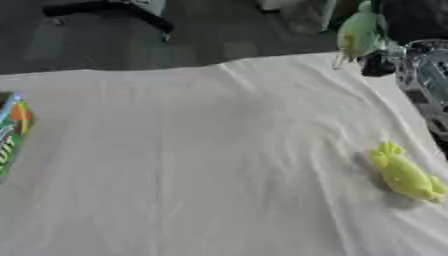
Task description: Pick up the objects with one hand, pass them to the other hand, and then place them into the box on the other side of the table.
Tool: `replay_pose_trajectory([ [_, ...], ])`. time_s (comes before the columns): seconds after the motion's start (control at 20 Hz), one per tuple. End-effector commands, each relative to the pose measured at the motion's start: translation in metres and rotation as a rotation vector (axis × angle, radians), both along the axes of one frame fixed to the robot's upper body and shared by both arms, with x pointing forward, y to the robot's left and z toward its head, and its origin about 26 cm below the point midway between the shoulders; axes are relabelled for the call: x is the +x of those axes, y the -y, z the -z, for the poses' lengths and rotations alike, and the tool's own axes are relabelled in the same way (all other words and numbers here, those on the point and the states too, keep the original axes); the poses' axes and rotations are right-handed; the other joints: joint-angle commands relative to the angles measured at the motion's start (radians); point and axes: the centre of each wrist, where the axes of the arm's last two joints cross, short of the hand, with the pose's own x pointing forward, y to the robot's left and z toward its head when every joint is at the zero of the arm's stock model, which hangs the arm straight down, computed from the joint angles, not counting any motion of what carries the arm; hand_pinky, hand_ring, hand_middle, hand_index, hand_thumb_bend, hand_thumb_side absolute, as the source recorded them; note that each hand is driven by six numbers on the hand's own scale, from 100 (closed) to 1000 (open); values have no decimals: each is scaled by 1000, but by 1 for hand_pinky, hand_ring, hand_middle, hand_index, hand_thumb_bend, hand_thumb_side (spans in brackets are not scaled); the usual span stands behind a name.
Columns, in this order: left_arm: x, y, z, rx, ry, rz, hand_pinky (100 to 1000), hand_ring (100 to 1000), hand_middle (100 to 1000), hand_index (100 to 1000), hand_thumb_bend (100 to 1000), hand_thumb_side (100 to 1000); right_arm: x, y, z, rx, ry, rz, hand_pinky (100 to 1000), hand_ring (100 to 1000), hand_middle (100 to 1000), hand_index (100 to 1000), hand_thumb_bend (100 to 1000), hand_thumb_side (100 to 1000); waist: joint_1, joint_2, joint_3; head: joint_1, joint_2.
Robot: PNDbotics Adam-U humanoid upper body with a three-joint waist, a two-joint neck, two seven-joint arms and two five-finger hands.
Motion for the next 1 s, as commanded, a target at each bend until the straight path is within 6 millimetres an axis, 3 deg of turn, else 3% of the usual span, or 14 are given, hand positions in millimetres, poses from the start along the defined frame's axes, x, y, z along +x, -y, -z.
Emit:
replay_pose_trajectory([
  [0.05,-4,-11,-14,22,45,-28,746,780,750,731,100,637,-5,-5,-9,354,-29,101,734,530,327,481,100,100,0,-27,-1,6,-26],
  [1.0,-5,-15,-20,27,72,-46,746,780,750,732,100,625,1,-11,3,416,12,-36,704,496,314,486,100,100,-10,-39,10,31,19],
])
